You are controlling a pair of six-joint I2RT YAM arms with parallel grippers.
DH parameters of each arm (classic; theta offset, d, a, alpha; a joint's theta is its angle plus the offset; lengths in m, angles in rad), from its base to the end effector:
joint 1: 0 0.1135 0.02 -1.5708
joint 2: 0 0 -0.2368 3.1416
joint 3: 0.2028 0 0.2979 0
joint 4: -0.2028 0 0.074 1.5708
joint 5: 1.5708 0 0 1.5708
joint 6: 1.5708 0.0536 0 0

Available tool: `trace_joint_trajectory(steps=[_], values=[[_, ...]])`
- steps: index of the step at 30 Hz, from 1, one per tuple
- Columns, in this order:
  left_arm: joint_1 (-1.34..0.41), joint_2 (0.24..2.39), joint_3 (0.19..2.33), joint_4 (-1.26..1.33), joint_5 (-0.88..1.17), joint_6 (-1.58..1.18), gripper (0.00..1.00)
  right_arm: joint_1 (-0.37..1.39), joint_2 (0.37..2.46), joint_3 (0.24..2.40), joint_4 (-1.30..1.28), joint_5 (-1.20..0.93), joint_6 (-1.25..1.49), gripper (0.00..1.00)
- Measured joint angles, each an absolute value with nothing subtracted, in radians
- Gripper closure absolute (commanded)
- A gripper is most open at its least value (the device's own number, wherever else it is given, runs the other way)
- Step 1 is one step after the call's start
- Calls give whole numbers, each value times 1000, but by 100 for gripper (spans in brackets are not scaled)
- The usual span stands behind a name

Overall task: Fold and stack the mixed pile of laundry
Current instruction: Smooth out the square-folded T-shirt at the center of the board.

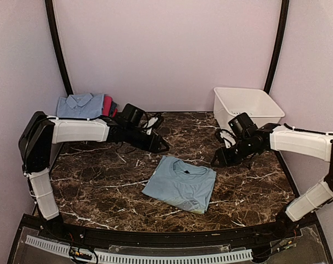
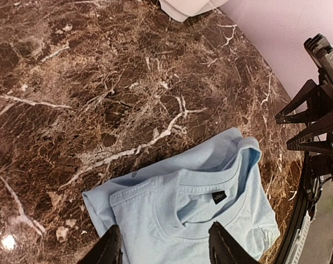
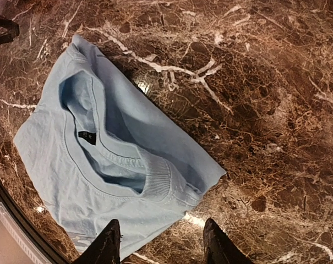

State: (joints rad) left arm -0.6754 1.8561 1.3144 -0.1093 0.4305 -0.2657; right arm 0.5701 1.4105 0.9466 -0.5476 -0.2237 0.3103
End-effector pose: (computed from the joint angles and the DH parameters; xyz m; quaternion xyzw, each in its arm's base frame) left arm 0.3491 -0.3083 0.1673 0.2709 0.8378 -0.3672 0.2997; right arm 0.2773 0.1919 0.1633 -0.1543 0.9431 0.2139 0.2024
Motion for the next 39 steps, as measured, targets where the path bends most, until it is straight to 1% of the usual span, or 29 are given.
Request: trace_joint_trajectory(steps=[7, 12, 16, 21, 23, 24, 25, 26, 27, 28, 29, 31, 39], values=[[-677, 2016, 1394, -124, 484, -216, 47, 567, 1545, 948, -546, -239, 263, 53], [-676, 2061, 1433, -130, 501, -187, 47, 567, 1607, 957, -546, -234, 244, 55], [-677, 2094, 1467, -130, 500, -167, 46, 567, 1623, 967, -546, -228, 238, 58], [-677, 2135, 1500, -131, 495, -148, 47, 567, 1652, 990, -540, -221, 223, 66], [-677, 2151, 1514, -131, 490, -138, 50, 567, 1662, 994, -538, -220, 215, 70], [-677, 2156, 1518, -133, 488, -134, 56, 567, 1667, 997, -539, -220, 213, 74], [-677, 2161, 1522, -135, 485, -130, 65, 567, 1673, 1001, -539, -220, 211, 79], [-677, 2164, 1524, -138, 481, -124, 69, 567, 1677, 1004, -538, -220, 207, 85], [-677, 2165, 1524, -144, 475, -120, 78, 567, 1679, 1006, -539, -220, 204, 91], [-677, 2165, 1524, -152, 469, -113, 83, 567, 1681, 1008, -542, -219, 203, 98], [-677, 2165, 1524, -158, 462, -115, 91, 567, 1682, 1011, -542, -217, 194, 100], [-677, 2165, 1524, -167, 448, -110, 99, 567, 1684, 1020, -550, -211, 197, 100], [-670, 2148, 1508, -170, 379, -140, 100, 565, 1682, 1074, -569, -149, 190, 100]])
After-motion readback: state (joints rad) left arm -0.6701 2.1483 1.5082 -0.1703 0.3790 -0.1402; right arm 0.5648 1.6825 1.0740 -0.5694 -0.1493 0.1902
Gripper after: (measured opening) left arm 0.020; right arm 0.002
